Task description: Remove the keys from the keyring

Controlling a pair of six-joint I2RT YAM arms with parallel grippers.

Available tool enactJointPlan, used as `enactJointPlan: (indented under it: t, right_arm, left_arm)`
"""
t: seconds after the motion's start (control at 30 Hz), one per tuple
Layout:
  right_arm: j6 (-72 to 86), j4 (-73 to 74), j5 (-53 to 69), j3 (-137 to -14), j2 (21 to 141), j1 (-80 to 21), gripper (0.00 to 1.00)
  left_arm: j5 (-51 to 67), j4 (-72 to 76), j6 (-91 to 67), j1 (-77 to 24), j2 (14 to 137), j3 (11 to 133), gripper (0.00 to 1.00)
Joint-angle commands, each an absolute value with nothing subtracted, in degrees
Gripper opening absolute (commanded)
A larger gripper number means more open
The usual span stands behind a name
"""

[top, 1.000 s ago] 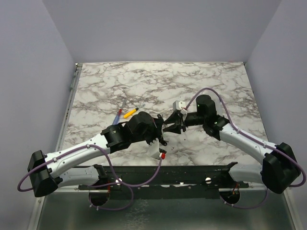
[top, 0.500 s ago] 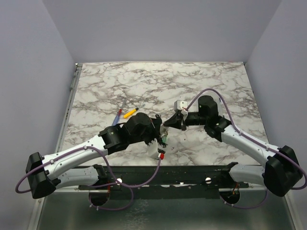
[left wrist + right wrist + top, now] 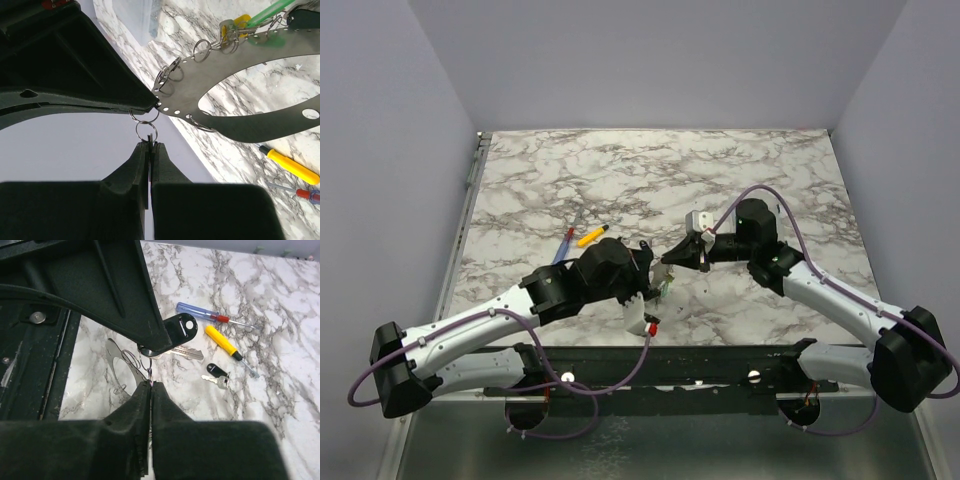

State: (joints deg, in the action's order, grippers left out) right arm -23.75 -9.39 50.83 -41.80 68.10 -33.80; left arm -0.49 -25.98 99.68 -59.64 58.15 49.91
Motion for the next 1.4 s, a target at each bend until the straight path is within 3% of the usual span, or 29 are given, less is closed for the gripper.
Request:
enactJointPlan:
  t: [0.0,0.1,0.13,0.37,0.9,1.07,1.23,1.37]
  right_arm:
    - [-25.04,-6.74,51.37,-40.67,68.97,-32.39,0.15]
    - [-24.69,-6.35,53.04,-40.84,69.69,-32.42,0.48]
    - [-24.52,-6.33,53.38,-40.88,69.84,-32.35,0.53]
    - [-24.01,-7.0,54.16,-40.92,69.22,-32.39,0.58]
    - [-22.86,-7.57,56.53,-41.78,69.03,-32.6,0.41]
    - [-23.87,-7.19,55.97,-41.34,68.99,-32.81,0.26]
    - [-25.39,-6.37,54.53,-41.13,68.65,-32.87,0.02]
    - [-25.48,-6.42,53.66,-41.0,68.47,-32.85,0.01]
  left_arm:
    - [-0.52,-26.55,99.8,-59.2,58.65,52.52,0.0]
    - [1.17,-24.85,100.84,-59.36,59.74,52.67,0.0]
    - [1.84,-24.14,101.04,-59.62,60.19,52.71,0.0]
    - [3.25,-23.2,102.17,-60.32,62.4,53.8,0.0]
    - [3.8,-22.76,103.89,-61.4,64.06,54.13,0.0]
    - [3.29,-22.61,103.31,-61.52,64.31,54.58,0.0]
    - [1.18,-22.59,100.12,-61.52,63.64,54.83,0.0]
    - [-1.37,-22.66,98.17,-61.16,62.22,53.95,0.0]
